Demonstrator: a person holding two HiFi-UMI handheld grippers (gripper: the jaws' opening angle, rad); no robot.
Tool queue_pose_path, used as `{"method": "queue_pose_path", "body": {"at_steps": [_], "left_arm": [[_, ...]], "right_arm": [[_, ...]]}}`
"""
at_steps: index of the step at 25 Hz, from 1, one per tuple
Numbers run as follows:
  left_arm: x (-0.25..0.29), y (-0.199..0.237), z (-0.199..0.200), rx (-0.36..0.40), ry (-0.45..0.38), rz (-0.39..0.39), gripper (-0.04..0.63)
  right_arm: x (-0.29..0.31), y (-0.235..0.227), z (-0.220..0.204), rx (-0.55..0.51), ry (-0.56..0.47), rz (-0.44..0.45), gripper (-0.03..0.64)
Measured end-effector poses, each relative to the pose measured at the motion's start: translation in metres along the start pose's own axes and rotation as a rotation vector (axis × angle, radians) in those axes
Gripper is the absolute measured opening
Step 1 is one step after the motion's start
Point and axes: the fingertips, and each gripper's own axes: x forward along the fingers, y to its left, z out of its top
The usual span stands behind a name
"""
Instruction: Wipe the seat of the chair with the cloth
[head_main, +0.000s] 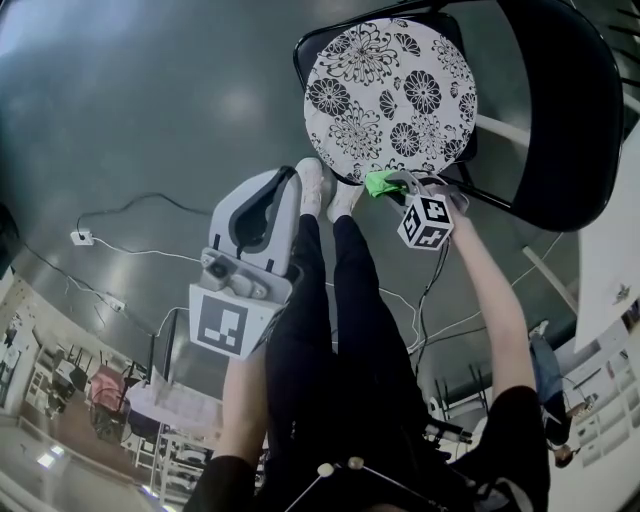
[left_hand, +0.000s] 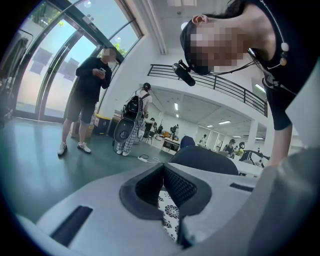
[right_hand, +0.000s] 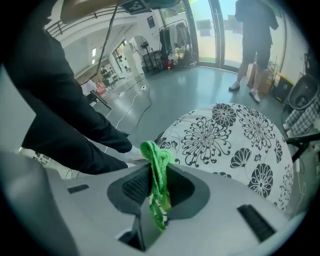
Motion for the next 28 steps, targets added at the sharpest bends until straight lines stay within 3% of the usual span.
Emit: {"method": "queue_pose_path", "body": {"at_steps": [6, 13, 20, 28], "left_arm": [[0.002, -0.001, 0.0, 0.002, -0.001, -0.003, 0.006], [0.004, -0.007, -0.002, 0.001, 0.003, -0.012, 0.006], [0.004, -0.006, -0.001, 0.009, 0.016, -0.015, 0.006], [0.005, -0.004, -0.007, 0.012, 0.034, -0.014, 0.006]], "right_arm": [[-0.021, -0.041, 0.005, 0.044, -0.039, -0.06, 0.084], [-0.057, -0.127, -0.004, 0.143, -0.066, -0.202, 0.084], [-0.09, -0.211, -0.033, 0.18, 0.027, -0.341, 0.084], [-0.111, -0.279, -0.077, 0.306, 0.102, -0.482, 0.084]]}}
